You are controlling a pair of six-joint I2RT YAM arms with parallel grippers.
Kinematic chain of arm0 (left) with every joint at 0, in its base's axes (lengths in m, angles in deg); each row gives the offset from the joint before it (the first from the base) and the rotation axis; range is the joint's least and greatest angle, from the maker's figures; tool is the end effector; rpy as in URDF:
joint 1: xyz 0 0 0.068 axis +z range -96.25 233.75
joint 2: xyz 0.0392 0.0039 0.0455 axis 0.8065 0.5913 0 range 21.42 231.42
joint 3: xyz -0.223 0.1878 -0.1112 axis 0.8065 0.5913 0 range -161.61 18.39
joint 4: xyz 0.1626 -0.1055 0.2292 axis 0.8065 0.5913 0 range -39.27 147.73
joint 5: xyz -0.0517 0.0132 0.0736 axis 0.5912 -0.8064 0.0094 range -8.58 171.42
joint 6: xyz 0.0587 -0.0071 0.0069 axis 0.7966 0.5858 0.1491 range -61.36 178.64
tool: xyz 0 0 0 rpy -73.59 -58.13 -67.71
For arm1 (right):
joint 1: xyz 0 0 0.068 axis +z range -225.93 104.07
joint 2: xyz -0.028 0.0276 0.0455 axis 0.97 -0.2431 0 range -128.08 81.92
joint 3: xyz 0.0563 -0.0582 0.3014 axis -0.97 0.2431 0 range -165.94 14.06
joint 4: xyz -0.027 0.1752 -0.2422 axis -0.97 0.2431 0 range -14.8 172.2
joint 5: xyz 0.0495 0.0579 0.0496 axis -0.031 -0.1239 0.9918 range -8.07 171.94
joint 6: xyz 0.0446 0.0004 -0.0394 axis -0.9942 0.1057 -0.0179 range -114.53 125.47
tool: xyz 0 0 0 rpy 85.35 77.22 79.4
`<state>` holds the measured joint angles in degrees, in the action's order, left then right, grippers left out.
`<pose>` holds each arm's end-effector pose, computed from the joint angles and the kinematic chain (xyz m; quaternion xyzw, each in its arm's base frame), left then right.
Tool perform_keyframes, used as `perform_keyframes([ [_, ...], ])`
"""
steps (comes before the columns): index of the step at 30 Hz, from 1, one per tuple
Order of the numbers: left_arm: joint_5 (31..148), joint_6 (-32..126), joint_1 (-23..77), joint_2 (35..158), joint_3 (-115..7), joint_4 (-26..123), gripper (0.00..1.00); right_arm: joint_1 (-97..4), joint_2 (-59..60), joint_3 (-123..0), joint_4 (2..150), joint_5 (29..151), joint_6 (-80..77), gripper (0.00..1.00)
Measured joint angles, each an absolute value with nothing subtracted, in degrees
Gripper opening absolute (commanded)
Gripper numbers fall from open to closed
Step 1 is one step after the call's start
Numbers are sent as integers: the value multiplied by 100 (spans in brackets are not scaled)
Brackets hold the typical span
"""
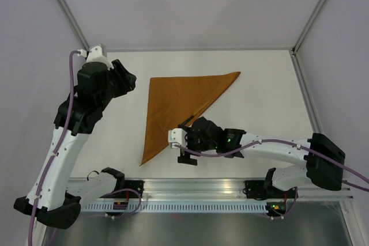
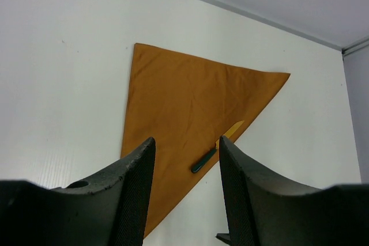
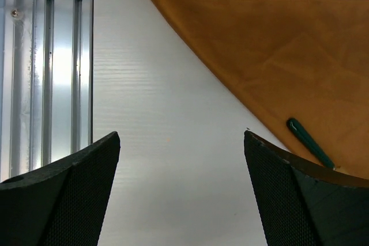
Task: Fold the napkin, place the utensils inside, and roll it up
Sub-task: Fold the napkin
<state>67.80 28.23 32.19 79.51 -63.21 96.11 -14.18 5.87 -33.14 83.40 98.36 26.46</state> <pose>0.1948 -0.0660 0.4976 -0.1297 0.8150 -0.1554 0.5430 0.1399 0.2863 0.2538 -0.6333 0.6228 0.2736 0.3691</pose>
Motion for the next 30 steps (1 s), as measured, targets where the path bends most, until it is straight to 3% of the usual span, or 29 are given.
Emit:
perform_keyframes([
  [11,6668,2727,3219,8012,-6332,9839,54,237,-808,-3336,6856,8702,3278,86],
  [18,6664,2720,3219,8014,-6332,9839,54,506,-1684,-3675,6181,8317,3311,80],
  [30,6646,2729,3219,8073,-6332,9821,55,867,-2670,-4086,5062,7681,3494,60],
])
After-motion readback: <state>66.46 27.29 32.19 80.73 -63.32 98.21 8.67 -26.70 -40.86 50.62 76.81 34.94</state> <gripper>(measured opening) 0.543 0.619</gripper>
